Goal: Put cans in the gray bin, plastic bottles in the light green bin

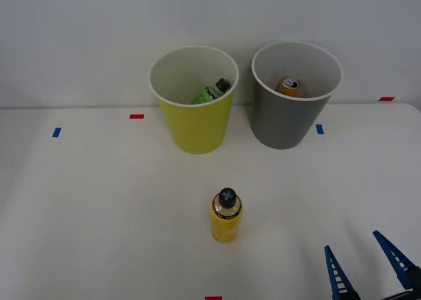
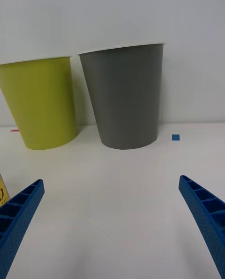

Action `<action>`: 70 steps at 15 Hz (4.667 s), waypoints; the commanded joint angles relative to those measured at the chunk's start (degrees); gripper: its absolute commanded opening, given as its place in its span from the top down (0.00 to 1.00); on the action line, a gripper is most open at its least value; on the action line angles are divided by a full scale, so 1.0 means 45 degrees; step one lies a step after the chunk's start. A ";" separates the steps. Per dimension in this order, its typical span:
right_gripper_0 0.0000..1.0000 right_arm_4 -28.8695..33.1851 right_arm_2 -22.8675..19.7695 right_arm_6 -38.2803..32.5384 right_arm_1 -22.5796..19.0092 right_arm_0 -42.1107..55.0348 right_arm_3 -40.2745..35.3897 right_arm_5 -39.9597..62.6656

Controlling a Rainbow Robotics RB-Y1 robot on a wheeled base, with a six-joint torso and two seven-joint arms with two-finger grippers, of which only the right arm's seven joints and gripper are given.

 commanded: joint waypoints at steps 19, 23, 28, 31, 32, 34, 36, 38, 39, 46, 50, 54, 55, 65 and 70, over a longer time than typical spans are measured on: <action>0.00 0.0000 0.0000 0.0000 0.0000 0.0000 0.0000 0.0000; 0.00 0.0000 0.0000 0.0000 0.0000 0.0000 0.0000 0.0000; 0.00 0.0000 0.0000 0.0000 0.0000 0.0000 0.0000 0.0000; 0.00 0.0000 0.0000 0.0000 0.0000 0.0000 0.0000 0.0000; 0.00 0.0000 0.0000 0.0000 0.0000 0.0000 0.0000 0.0000; 0.00 0.0000 0.0000 0.0000 0.0000 0.0000 0.0000 0.0000; 0.00 0.0000 0.0000 0.0000 0.0000 0.0000 0.0000 0.0000; 0.00 0.0000 0.0000 0.0000 0.0000 0.0000 0.0000 0.0000; 0.00 0.0000 0.0000 0.0000 0.0000 0.0000 0.0000 0.0000; 0.00 0.0000 0.0000 0.0000 0.0000 0.0000 0.0000 0.0000; 0.00 0.0000 0.0000 0.0000 0.0000 0.0000 0.0000 0.0000; 0.00 0.0000 0.0000 0.0000 0.0000 0.0000 0.0000 0.0000; 0.00 0.0000 0.0000 0.0000 0.0000 0.0000 0.0000 0.0000; 0.00 0.0156 -0.0234 0.0039 -0.0391 -0.0176 0.0039 -0.0508; 0.00 -0.0058 0.0996 0.1563 -0.1211 0.0098 -0.0215 -0.0488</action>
